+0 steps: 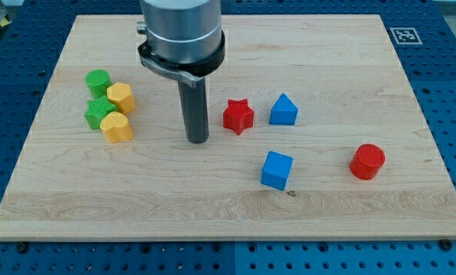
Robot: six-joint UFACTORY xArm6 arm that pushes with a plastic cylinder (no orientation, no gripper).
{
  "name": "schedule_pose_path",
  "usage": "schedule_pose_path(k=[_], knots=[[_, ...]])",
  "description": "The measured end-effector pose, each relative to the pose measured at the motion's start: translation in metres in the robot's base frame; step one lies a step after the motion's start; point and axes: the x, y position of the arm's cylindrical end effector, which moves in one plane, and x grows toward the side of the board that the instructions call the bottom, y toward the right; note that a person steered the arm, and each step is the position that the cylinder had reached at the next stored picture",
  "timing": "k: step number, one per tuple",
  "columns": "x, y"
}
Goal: Nudge the red star right a bit
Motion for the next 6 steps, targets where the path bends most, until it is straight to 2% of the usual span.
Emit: schedule_pose_path(k=[2, 3, 6], knots=[[-0.019, 0.0], [-0.001, 0.0], [0.006, 0.098]])
